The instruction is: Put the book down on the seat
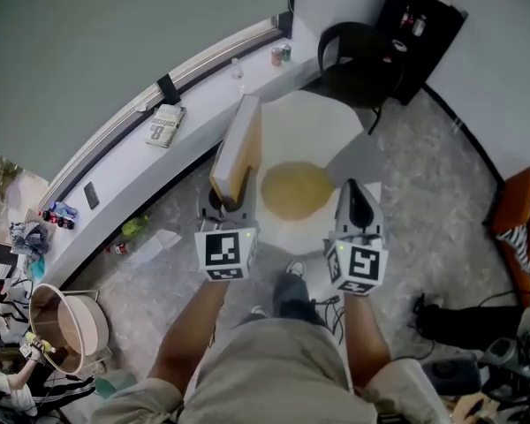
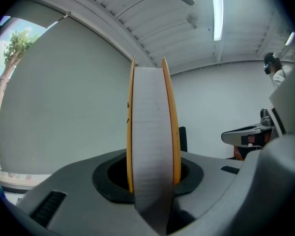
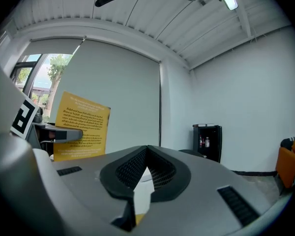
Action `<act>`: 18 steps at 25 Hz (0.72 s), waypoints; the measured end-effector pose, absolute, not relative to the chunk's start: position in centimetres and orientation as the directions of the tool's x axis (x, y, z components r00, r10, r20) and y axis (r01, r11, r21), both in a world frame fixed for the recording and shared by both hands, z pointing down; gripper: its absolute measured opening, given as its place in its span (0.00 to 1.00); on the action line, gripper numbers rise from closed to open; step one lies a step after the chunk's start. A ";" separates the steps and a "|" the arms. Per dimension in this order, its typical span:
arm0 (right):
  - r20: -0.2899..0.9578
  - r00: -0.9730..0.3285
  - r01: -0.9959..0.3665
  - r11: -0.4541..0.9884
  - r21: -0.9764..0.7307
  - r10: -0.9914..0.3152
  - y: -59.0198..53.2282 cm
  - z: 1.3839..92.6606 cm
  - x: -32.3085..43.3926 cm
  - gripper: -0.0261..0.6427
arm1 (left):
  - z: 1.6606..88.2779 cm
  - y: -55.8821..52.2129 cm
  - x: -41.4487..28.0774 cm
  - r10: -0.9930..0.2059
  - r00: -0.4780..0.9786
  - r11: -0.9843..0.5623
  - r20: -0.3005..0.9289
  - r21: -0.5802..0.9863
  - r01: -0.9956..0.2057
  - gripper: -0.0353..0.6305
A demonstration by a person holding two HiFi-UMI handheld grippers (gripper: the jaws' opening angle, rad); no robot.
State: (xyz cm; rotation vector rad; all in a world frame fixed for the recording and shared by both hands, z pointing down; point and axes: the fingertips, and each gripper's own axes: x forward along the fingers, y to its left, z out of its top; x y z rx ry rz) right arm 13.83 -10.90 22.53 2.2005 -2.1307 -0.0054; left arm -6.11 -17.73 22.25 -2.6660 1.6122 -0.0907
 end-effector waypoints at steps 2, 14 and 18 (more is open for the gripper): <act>0.062 0.021 -0.998 -0.018 0.053 -0.998 -12.8 22.9 15.0 0.04 | 22.6 -19.3 -4.4 -0.886 0.462 -0.464 0.049 -0.054 -0.884 0.28; 0.151 -0.042 -0.999 0.045 0.015 -0.988 -23.8 26.9 22.4 0.04 | 28.1 -28.8 3.1 -0.888 0.431 -0.429 0.163 0.046 -0.902 0.28; 0.195 -0.076 -0.997 0.078 0.005 -0.978 -25.0 29.9 22.5 0.04 | 32.2 -29.4 3.5 -0.879 0.417 -0.405 0.231 0.100 -0.909 0.28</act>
